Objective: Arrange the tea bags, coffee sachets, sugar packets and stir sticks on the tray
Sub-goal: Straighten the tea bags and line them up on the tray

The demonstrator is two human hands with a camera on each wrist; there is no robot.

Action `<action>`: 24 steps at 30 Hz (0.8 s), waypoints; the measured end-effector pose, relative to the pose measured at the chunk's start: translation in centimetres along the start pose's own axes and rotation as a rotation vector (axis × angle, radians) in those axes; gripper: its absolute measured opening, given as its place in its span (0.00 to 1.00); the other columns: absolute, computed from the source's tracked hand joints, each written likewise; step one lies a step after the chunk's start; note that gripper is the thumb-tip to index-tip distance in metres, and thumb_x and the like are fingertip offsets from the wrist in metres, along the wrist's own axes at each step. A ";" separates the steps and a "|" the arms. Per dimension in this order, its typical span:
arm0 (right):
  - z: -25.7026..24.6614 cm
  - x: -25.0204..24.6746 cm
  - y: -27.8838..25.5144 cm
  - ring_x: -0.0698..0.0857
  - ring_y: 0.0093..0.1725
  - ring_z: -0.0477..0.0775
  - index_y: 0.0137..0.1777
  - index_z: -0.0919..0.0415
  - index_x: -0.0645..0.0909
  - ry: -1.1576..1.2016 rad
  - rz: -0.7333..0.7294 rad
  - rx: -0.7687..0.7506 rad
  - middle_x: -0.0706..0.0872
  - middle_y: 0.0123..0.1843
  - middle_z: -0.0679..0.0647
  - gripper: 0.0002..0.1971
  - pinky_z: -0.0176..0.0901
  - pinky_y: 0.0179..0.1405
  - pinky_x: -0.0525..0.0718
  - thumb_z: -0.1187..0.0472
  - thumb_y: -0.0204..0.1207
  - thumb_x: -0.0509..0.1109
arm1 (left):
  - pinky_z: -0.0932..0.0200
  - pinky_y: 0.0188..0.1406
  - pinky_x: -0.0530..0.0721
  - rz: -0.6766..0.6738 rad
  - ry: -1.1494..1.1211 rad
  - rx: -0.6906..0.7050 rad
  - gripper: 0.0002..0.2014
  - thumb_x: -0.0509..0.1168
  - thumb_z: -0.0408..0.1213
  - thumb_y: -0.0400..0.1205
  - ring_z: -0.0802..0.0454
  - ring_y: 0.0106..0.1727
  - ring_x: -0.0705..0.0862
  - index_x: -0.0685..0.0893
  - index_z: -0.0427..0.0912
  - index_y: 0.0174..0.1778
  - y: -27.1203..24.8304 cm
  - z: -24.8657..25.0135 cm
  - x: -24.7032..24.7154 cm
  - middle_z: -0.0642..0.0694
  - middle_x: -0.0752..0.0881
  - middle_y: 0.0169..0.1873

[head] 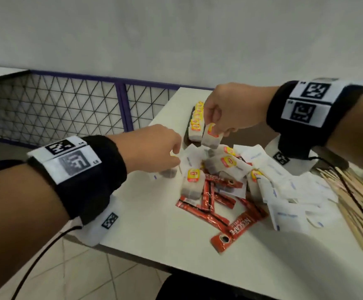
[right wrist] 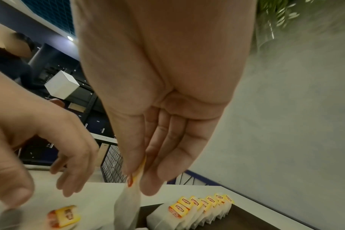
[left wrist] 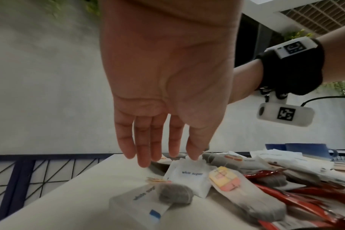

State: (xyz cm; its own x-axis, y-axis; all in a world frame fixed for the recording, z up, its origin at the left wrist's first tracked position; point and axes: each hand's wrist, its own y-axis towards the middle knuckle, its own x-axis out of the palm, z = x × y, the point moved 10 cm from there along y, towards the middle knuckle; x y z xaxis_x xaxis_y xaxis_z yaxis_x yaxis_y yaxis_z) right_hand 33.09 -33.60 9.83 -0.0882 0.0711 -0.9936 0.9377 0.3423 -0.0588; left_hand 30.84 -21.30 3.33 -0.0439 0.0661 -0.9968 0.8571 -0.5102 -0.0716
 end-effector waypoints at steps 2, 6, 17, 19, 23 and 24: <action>0.3 0.7 2.6 0.90 0.29 0.48 0.47 0.53 0.87 -0.004 -0.022 0.000 0.93 0.33 0.49 0.05 0.38 0.35 0.86 0.61 0.74 0.80 | 0.47 0.60 0.84 -0.027 -0.051 -0.007 0.17 0.63 0.57 0.83 0.50 0.59 0.81 0.81 0.56 0.65 1.2 -0.4 0.6 0.53 0.83 0.60; 0.6 1.6 6.4 0.92 0.31 0.49 0.49 0.54 0.87 0.024 -0.053 -0.002 0.94 0.35 0.51 0.05 0.38 0.35 0.87 0.59 0.75 0.80 | 0.50 0.61 0.83 -0.043 -0.122 -0.030 0.20 0.64 0.58 0.83 0.51 0.61 0.81 0.80 0.55 0.68 3.4 -1.3 1.0 0.53 0.82 0.62; 1.5 5.2 10.1 0.88 0.27 0.47 0.49 0.52 0.88 -0.109 -0.204 -0.073 0.92 0.36 0.53 0.05 0.37 0.33 0.84 0.57 0.76 0.79 | 0.52 0.64 0.82 -0.099 -0.157 -0.060 0.26 0.66 0.62 0.81 0.51 0.63 0.81 0.79 0.55 0.72 7.7 -3.1 1.2 0.55 0.83 0.65; 1.8 5.5 10.3 0.90 0.36 0.51 0.52 0.52 0.88 -0.157 -0.172 -0.085 0.91 0.41 0.52 0.07 0.38 0.38 0.83 0.55 0.76 0.79 | 0.53 0.63 0.83 -0.112 -0.188 -0.055 0.26 0.67 0.62 0.80 0.51 0.62 0.82 0.80 0.55 0.72 8.1 -2.9 1.4 0.55 0.83 0.64; 2.6 5.4 10.6 0.78 0.38 0.41 0.58 0.54 0.88 -0.206 -0.071 -0.075 0.78 0.40 0.39 0.10 0.32 0.35 0.72 0.55 0.79 0.77 | 0.58 0.55 0.79 -0.101 -0.202 -0.036 0.26 0.66 0.59 0.83 0.51 0.62 0.82 0.78 0.53 0.75 8.7 -1.9 1.6 0.53 0.83 0.65; 2.8 5.2 10.6 0.75 0.38 0.40 0.59 0.54 0.87 -0.190 -0.055 -0.066 0.75 0.39 0.37 0.11 0.31 0.34 0.69 0.56 0.79 0.77 | 0.59 0.54 0.78 -0.102 -0.207 -0.034 0.25 0.66 0.58 0.83 0.51 0.62 0.82 0.77 0.53 0.75 8.7 -1.7 1.7 0.53 0.84 0.65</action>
State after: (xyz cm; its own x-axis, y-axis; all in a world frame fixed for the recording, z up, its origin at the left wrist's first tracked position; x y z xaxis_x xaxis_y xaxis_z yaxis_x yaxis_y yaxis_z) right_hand 43.49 -32.24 3.72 -0.0682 -0.1248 -0.9898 0.9088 0.4015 -0.1133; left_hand 39.10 -24.14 1.03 -0.2324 -0.0628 -0.9706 0.8597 -0.4800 -0.1748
